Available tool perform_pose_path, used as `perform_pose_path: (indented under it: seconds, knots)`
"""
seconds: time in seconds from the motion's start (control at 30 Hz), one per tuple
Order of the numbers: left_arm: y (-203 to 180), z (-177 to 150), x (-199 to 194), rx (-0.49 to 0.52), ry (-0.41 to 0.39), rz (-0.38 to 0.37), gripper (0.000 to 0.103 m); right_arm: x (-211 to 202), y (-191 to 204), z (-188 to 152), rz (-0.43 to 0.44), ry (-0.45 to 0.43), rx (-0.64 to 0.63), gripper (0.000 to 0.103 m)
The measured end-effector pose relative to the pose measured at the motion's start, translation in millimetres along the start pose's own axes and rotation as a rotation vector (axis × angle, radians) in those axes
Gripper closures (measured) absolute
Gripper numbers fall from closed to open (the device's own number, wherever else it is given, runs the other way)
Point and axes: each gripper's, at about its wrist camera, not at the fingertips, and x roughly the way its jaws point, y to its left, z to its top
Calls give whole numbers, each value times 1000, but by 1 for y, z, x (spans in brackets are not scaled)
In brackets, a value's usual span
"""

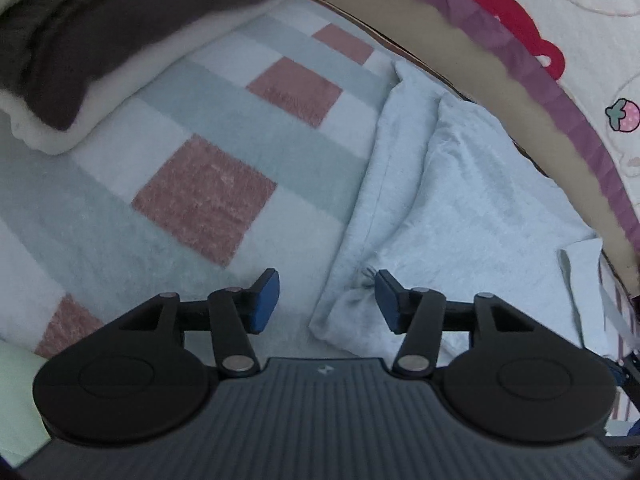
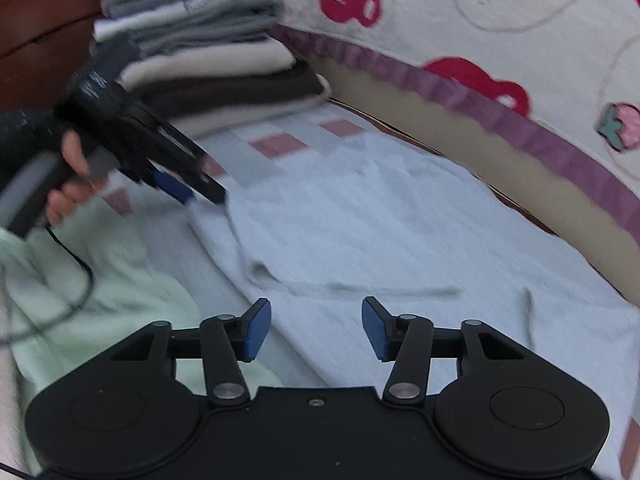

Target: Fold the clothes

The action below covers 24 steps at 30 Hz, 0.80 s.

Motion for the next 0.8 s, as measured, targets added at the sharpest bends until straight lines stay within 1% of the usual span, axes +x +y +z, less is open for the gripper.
perform_pose_path:
  seconds: [0.07, 0.13, 0.17, 0.2, 0.23, 0.3, 0.37, 0.4, 0.43, 0.47, 0.53, 0.6, 0.63, 0.73, 0.77, 0.8]
  knots:
    - [-5, -2, 0, 35, 3, 26, 46, 13, 13, 9, 4, 6, -81, 46]
    - [-5, -3, -1, 25, 9, 11, 46, 26, 27, 17, 12, 7, -174, 44]
    - [-3, -3, -1, 1, 11, -12, 47, 33, 35, 21, 25, 7, -211, 43]
    - [0, -3, -1, -36, 18, -56, 47, 40, 42, 25, 38, 8, -249, 42]
    - [4, -3, 2, -89, 37, -124, 48, 48, 48, 27, 53, 18, -262, 41]
    - [14, -7, 8, -214, 62, -238, 47, 63, 57, 29, 71, 39, -282, 41]
    - [20, -9, 10, -276, 59, -275, 49, 75, 62, 28, 62, 56, -298, 41]
    - [21, -9, 10, -278, 50, -272, 51, 80, 63, 28, 54, 61, -303, 41]
    - [20, -9, 10, -267, 39, -263, 60, 84, 64, 27, 47, 67, -308, 41]
    - [18, -8, 9, -257, 31, -268, 73, 88, 65, 26, 40, 72, -313, 41]
    - [15, -7, 8, -236, 18, -294, 82, 90, 69, 25, 30, 63, -350, 41]
    - [10, -4, 7, -225, 5, -349, 94, 92, 74, 26, 31, 50, -385, 40]
    - [8, -3, 5, -225, -3, -381, 96, 94, 76, 27, 21, 48, -391, 38]
    - [1, 0, -2, -218, -32, -449, 98, 104, 79, 31, -14, 29, -386, 33]
    - [0, 2, -5, -215, -38, -468, 98, 107, 79, 33, -24, 17, -379, 34]
    - [0, 3, -8, -214, -44, -476, 98, 107, 79, 35, -43, -9, -369, 37]
